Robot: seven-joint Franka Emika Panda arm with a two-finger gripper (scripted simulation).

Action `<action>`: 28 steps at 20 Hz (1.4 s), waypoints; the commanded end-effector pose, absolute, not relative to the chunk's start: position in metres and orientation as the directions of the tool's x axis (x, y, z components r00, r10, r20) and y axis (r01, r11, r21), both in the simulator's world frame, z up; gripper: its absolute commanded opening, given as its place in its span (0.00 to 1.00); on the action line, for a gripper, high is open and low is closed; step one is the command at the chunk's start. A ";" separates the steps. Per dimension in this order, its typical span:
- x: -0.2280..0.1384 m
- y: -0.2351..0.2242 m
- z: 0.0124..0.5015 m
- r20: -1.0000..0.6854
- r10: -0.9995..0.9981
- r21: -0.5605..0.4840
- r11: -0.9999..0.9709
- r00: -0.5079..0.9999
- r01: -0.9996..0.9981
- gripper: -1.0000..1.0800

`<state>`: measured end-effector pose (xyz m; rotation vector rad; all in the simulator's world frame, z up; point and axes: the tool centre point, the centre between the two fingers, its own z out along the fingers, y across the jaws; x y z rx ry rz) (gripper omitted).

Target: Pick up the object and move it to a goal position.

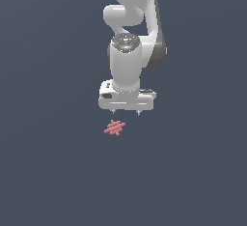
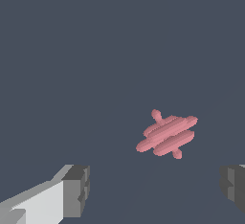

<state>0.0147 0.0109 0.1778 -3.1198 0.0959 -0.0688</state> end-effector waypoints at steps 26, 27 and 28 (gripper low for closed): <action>0.007 -0.043 0.077 0.000 -0.465 0.000 -0.885 0.885 -0.465 0.96; 0.007 -0.043 0.075 0.000 -0.465 0.000 -0.885 0.885 -0.465 0.96; 0.007 -0.043 0.071 0.000 -0.466 0.000 -0.885 0.885 -0.466 0.96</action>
